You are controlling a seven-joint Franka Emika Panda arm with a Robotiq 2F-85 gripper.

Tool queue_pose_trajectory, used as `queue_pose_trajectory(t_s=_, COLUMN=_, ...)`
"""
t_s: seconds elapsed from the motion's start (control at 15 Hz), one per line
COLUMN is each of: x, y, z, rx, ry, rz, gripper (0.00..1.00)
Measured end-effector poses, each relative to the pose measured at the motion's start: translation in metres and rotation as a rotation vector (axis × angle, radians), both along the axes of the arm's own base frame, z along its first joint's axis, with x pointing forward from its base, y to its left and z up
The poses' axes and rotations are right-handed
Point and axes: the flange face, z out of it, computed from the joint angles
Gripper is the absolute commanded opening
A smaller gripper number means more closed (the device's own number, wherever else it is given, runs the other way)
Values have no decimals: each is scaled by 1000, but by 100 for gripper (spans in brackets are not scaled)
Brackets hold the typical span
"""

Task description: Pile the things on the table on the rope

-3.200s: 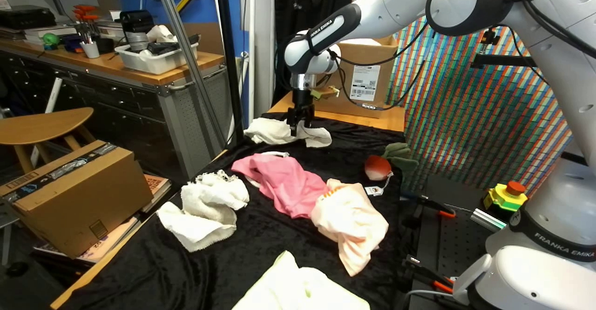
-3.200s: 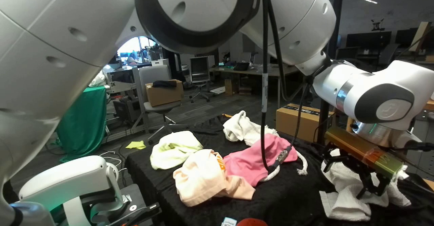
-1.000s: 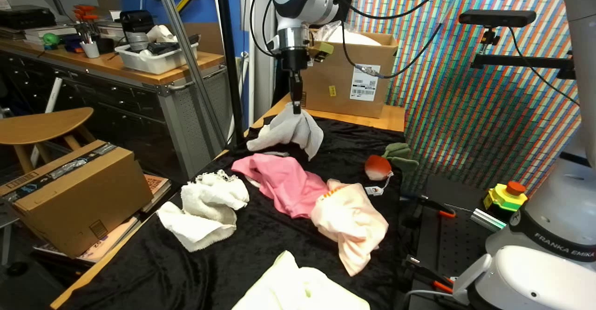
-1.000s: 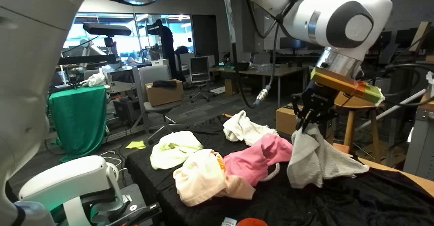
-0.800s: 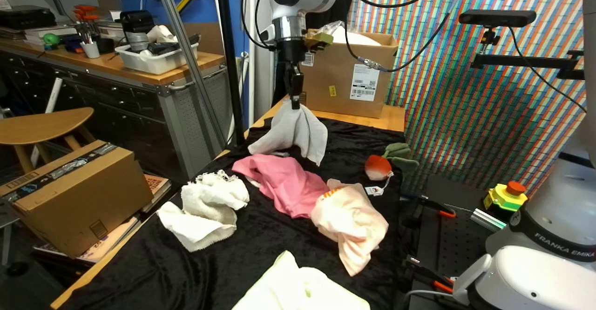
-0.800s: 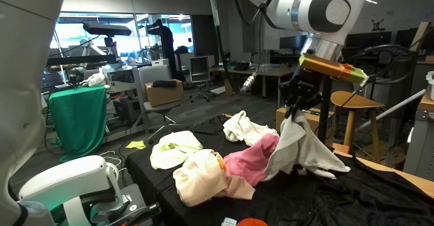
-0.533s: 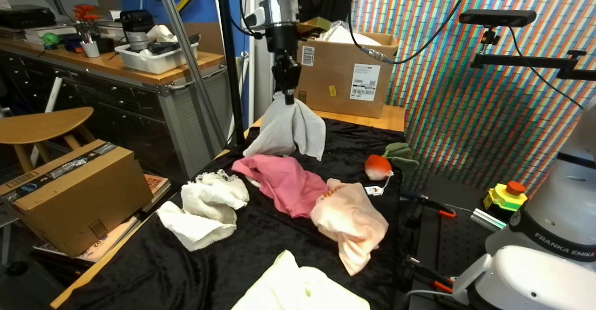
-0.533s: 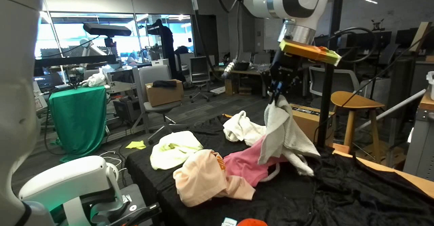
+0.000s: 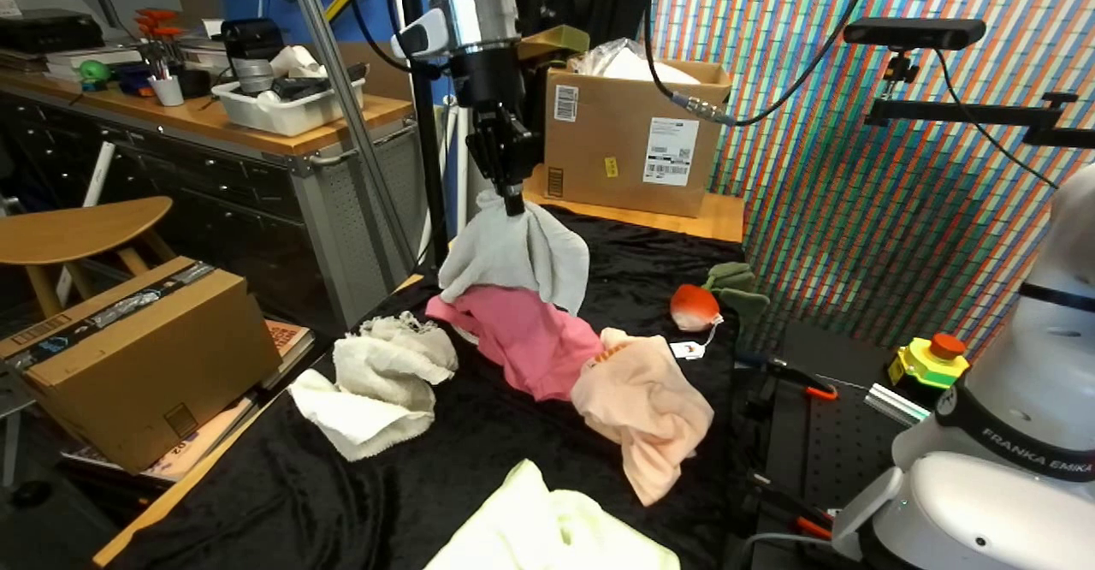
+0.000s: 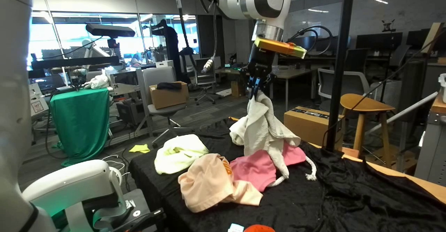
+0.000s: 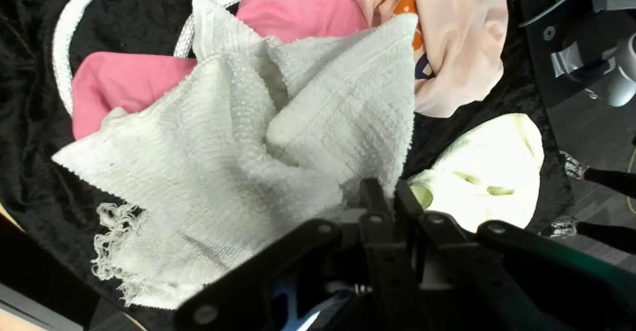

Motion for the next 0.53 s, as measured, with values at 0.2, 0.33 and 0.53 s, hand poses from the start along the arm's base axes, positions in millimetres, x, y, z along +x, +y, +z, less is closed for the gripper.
queue_pose_trajectory(t_s=0.2, x=3, y=3, z=-21, rx=-46, ry=23, rz=-33, gripper=38)
queue_pose_trajectory(t_s=0.33, x=8, y=1, z=-37, rx=-66, ry=21, rz=-68, gripper=53)
queue_pose_trajectory(t_s=0.53, x=16, y=1, z=-55, rx=-81, ry=8, rz=-120, gripper=76)
